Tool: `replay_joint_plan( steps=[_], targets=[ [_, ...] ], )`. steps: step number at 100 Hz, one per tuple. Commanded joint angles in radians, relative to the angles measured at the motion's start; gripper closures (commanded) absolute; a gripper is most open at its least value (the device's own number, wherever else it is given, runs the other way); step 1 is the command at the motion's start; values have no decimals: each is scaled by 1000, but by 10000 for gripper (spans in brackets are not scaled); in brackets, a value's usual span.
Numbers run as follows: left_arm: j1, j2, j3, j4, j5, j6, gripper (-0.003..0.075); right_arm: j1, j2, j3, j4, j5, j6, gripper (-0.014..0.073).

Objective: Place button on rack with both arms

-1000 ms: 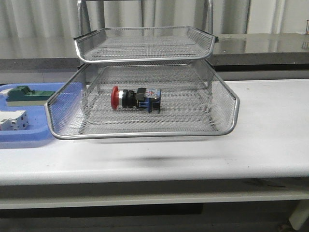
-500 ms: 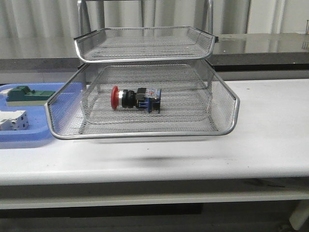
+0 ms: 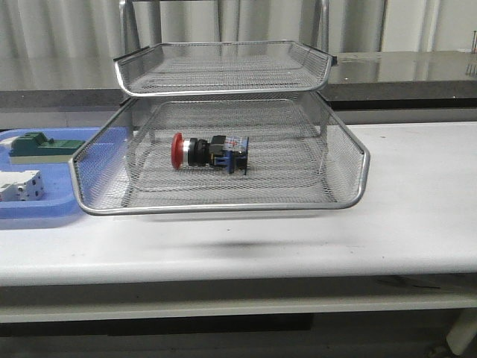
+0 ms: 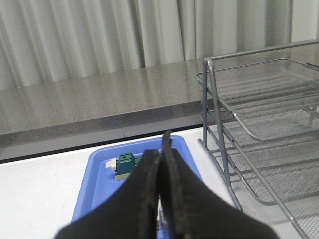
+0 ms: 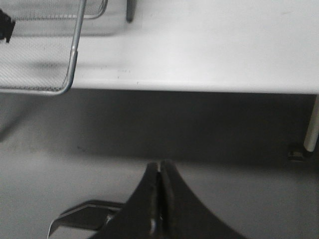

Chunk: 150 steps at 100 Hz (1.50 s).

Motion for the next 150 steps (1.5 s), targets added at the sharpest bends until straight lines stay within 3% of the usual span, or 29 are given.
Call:
replay_joint_plan(
  steps=[1, 24, 64, 97, 127, 150],
  targets=[
    [2, 6, -26, -13, -82, -10, 741, -2, 79, -33, 63, -65, -88, 659],
    [2, 6, -26, -13, -82, -10, 741, 21, 264, -33, 149, -130, -182, 659],
    [2, 6, -26, -13, -82, -10, 741, 330, 529, -33, 162, -334, -182, 659],
    [2, 6, -26, -13, -82, -10, 741, 507, 708, -97, 163, -438, -182, 659],
    [2, 6, -26, -13, -82, -10, 741, 543, 831, -219, 117, -449, -204, 659],
    [2, 6, -26, -13, -82, -10, 741, 543, 886, -277, -15, -454, -204, 659]
  ],
)
